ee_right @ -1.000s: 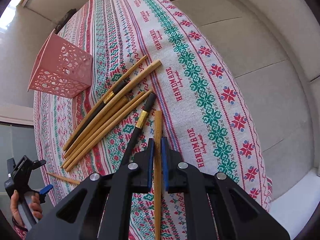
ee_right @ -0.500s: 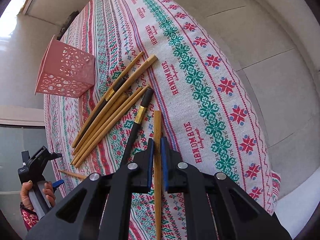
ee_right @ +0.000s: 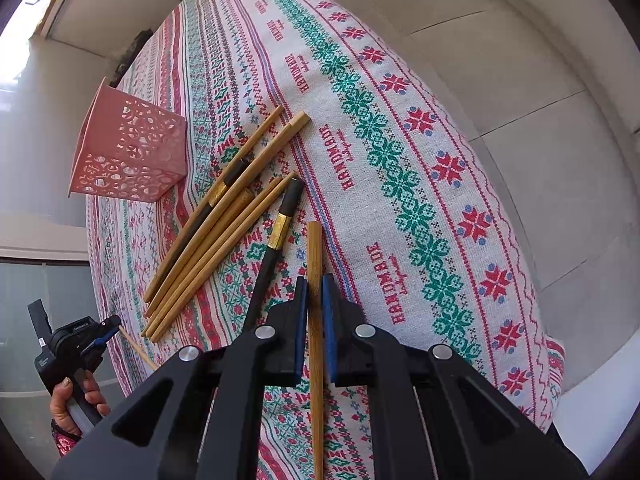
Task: Organize utensils
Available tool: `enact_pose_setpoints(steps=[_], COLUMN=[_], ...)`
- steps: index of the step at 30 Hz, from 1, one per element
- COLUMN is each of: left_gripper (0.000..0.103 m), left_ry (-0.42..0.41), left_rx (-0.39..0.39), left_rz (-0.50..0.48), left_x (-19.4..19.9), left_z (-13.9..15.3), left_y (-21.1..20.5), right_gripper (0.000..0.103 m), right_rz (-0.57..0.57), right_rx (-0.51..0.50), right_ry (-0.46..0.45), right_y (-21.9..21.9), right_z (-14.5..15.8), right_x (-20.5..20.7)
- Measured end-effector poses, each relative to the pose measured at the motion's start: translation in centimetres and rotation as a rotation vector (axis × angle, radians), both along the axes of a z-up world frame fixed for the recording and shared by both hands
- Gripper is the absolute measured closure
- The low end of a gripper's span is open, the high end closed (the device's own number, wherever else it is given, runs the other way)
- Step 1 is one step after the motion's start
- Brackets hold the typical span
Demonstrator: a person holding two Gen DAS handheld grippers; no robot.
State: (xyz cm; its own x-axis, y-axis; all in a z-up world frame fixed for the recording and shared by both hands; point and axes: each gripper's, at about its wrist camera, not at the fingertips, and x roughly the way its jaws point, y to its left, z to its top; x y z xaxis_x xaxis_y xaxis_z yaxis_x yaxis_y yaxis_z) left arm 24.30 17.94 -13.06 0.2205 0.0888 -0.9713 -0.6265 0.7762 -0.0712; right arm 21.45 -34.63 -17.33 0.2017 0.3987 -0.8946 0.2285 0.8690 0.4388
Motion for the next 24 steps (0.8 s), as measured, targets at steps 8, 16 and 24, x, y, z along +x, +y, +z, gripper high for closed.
enact_pose_setpoints(steps=[8, 16, 24], left_gripper=[0.099, 0.099, 0.099], left_ry=[-0.188, -0.400, -0.638], left_rx=[-0.115, -0.103, -0.058], left_rz=[-0.143, -0.298, -0.424], left_x=[-3.7, -6.6, -8.4], left_z=[0.6, 6.1, 11.5], left_y=[-0.8, -2.6, -5.8], right_gripper=[0.095, 0.095, 0.095], right_rz=[-0.033, -0.027, -0.041], right_rx=[-0.021, -0.014, 0.028], right_ry=[-0.008, -0.051, -0.248], right_y=[0.6, 1.5, 1.1], right_z=[0.0, 1.0, 6.1], right_x=[-0.3, -1.1, -3.5])
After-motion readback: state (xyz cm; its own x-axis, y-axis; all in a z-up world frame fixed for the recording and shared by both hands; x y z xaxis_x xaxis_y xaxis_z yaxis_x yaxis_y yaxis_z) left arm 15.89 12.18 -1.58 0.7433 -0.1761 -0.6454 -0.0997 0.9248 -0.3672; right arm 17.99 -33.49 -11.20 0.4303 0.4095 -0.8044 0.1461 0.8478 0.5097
